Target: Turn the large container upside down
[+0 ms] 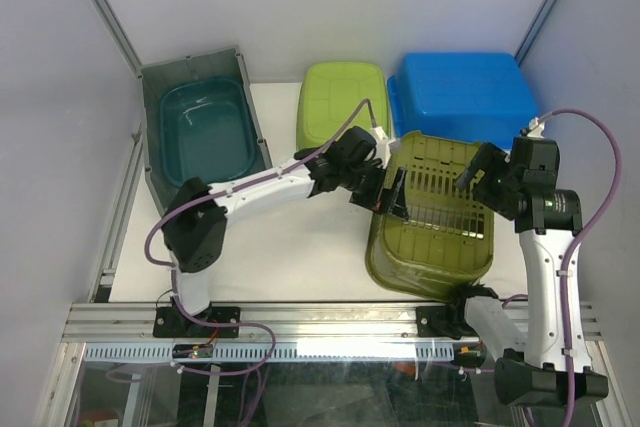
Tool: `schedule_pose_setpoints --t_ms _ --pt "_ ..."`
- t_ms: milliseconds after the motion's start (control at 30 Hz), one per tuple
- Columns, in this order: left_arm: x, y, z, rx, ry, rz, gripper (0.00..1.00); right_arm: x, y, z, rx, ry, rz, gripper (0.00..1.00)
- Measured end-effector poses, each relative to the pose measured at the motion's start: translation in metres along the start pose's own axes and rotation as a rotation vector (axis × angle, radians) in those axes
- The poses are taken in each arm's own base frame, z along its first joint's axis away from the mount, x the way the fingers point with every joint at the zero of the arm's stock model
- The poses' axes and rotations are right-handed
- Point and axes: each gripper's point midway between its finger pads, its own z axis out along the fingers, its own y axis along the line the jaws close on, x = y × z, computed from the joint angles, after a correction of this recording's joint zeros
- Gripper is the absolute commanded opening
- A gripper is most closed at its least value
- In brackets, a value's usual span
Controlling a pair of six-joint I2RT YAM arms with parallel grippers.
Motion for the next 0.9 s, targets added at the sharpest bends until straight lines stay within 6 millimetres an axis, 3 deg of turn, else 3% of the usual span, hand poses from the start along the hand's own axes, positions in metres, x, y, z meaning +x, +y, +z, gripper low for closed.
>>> schedule_pose_setpoints --t_ms 100,200,433,633,800,900 --pt "-0.013 -0.009 0.024 0.037 0.004 0.017 0.99 0.002 0.000 -0.003 -0.003 0.009 0.002 0.85" --pt "-0.026 -0.031 0.041 0.103 -0.004 0.055 0.99 0.002 0.000 -0.008 -0.002 0.010 0.004 0.85" --pt "-0.039 -0.065 0.033 0.197 -0.045 0.116 0.99 0.000 -0.003 -0.023 0.007 -0.018 0.007 0.86" --pt "-0.020 -0.059 0.019 0.190 -0.043 0.108 0.99 -0.012 -0.001 -0.034 0.013 -0.075 0.044 0.85" --pt "-0.005 -0.040 0.032 0.165 -0.019 0.065 0.99 -0.024 0.002 -0.053 -0.033 -0.187 0.063 0.85" --pt "-0.006 -0.036 0.044 0.170 -0.023 0.052 0.99 -0.033 0.006 -0.073 -0.073 -0.273 0.069 0.85"
